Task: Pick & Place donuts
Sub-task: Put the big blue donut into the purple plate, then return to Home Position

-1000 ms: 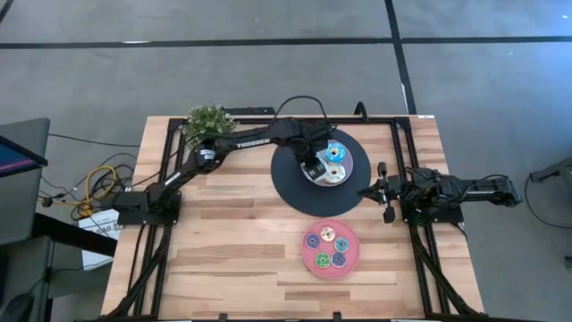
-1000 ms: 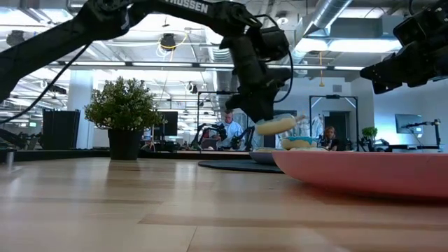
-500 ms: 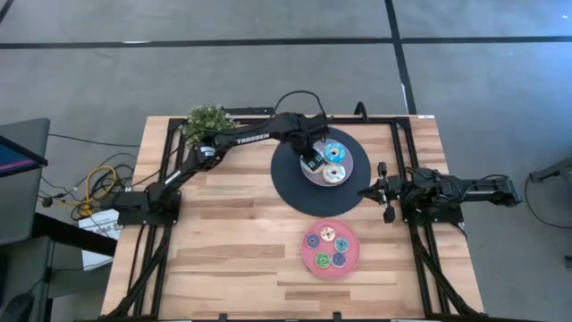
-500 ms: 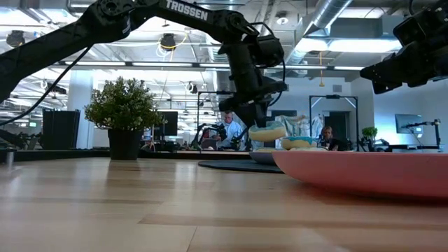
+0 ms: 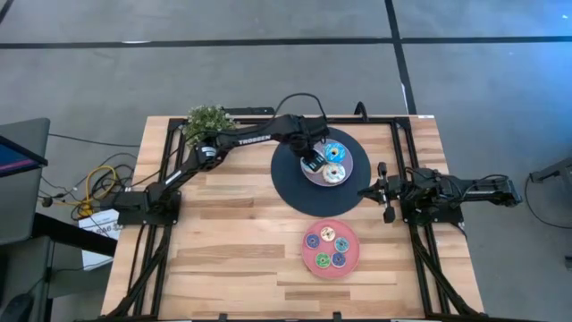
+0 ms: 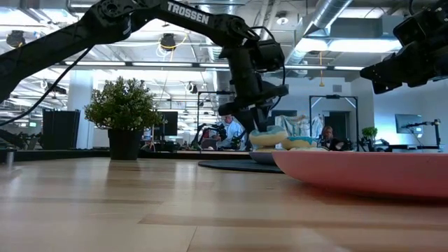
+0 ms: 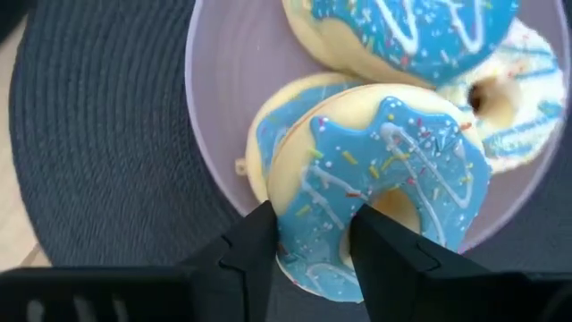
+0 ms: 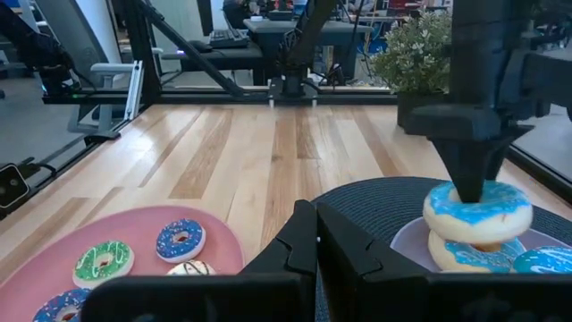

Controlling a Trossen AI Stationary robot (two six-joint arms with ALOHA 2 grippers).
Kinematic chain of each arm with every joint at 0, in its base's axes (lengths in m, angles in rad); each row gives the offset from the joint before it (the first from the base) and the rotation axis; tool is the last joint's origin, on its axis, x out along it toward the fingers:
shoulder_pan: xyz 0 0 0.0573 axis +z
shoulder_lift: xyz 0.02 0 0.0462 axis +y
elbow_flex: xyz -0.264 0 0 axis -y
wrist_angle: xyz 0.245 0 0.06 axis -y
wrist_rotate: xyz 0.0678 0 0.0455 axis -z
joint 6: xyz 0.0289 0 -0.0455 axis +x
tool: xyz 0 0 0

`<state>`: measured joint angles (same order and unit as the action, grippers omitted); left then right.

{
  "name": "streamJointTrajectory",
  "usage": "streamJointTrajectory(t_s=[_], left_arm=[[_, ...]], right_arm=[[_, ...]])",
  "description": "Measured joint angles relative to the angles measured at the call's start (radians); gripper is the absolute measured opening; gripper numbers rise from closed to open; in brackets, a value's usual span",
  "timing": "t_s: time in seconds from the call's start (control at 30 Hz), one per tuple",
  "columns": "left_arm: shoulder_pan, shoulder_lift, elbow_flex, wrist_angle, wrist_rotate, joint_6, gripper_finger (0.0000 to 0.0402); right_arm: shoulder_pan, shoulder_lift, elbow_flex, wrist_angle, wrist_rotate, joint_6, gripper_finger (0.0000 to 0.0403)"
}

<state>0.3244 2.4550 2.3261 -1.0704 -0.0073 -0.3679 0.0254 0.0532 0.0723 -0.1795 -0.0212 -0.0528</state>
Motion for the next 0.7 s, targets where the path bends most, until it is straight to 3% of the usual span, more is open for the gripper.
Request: streamJointTrajectory(t_s=[0.43,0.7], left_arm=[[0.001,0.002,-0.006,0.043,-0.007,0.024,0.0201],[0.018,-0.015,0.027,0.047,0.001,0.027,0.0215]], right_arm=[[0.000,0.000,0.000,0.000,0.000,0.000,0.0000],[0.000,0.000,0.000,0.000,0.000,0.000,0.0000]])
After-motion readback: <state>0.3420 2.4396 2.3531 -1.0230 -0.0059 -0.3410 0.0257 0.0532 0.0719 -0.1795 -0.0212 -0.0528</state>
